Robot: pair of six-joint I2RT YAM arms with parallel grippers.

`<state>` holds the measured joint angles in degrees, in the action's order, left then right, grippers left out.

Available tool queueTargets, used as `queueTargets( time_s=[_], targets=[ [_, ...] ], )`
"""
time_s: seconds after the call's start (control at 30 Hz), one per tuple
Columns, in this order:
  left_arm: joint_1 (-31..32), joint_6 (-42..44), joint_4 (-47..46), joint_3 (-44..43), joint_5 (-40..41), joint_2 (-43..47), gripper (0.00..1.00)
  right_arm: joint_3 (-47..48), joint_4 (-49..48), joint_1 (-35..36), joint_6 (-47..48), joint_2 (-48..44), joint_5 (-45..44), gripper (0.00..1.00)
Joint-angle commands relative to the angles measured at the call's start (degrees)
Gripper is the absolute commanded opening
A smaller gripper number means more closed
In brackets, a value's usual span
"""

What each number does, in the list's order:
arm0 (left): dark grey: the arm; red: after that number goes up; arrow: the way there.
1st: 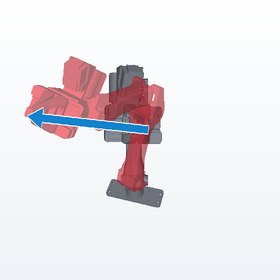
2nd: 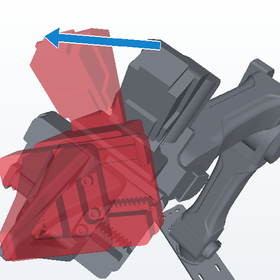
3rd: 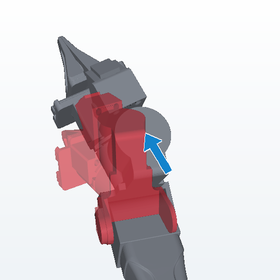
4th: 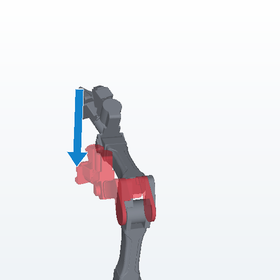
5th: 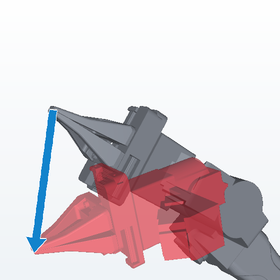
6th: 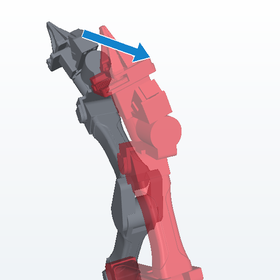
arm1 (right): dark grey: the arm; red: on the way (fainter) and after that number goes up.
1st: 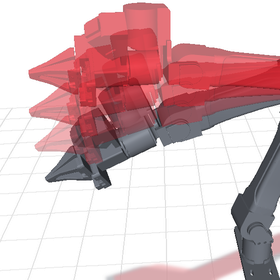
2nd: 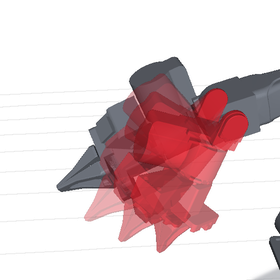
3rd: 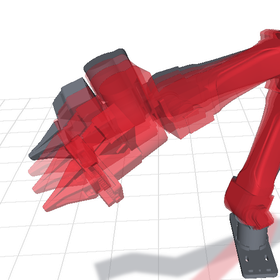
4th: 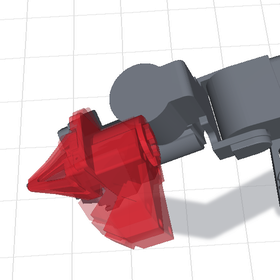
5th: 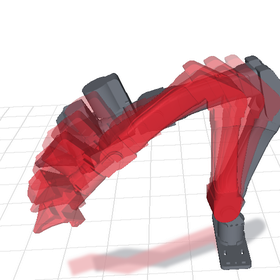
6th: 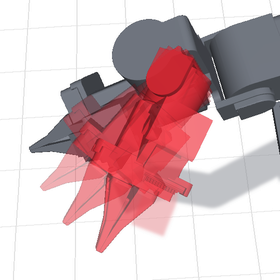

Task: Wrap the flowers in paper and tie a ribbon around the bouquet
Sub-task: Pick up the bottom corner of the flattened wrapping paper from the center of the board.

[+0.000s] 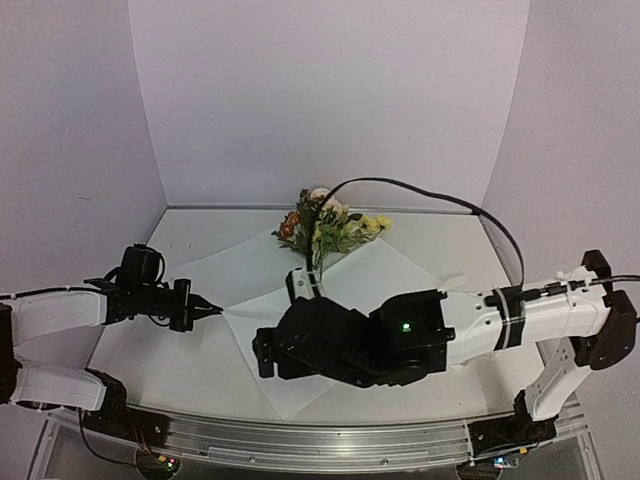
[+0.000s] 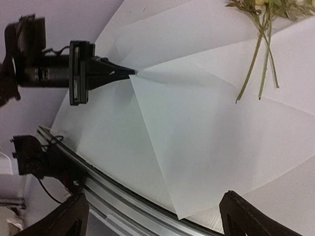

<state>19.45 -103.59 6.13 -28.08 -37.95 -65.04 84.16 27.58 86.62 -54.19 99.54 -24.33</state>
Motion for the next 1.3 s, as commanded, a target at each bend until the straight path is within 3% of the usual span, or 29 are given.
queueTargets(
  time_s=[0.0, 0.13, 0.67, 0.83, 1.07, 1.17, 1.27],
  targets=[
    [-0.4, -0.4, 0.5, -2.4, -1.4, -0.4, 0.00, 12.8, 20.1, 4.9, 19.4, 13.1, -4.4, 0.96],
    [-0.4, -0.6, 0.4, -2.2, -1.5, -0.4, 0.00, 21.2, 24.7, 6.1, 21.9, 21.6, -6.1, 0.96],
    [-0.4, -0.2, 3.3, -3.4, -1.7, 0.6, 0.00, 27.9, 26.7, 7.3, 23.1, 33.7, -8.2, 0.98],
    [-0.4, 0.6, 4.7, -3.5, -1.8, 0.9, 0.00, 29.1, 30.9, 7.2, 21.3, 36.2, -14.0, 0.96],
    [-0.7, 1.0, 5.6, -3.0, -1.7, 1.7, 0.00, 26.9, 32.2, 7.2, 21.1, 36.7, -20.7, 0.80],
    [-0.8, 1.2, 5.8, -2.8, -1.6, 2.0, 0.00, 26.5, 32.2, 7.2, 21.7, 36.8, -22.2, 0.68],
    [-0.9, 1.4, 6.1, -2.5, -1.6, 2.4, 0.00, 26.6, 32.3, 7.2, 22.4, 36.5, -23.1, 0.49]
  ],
)
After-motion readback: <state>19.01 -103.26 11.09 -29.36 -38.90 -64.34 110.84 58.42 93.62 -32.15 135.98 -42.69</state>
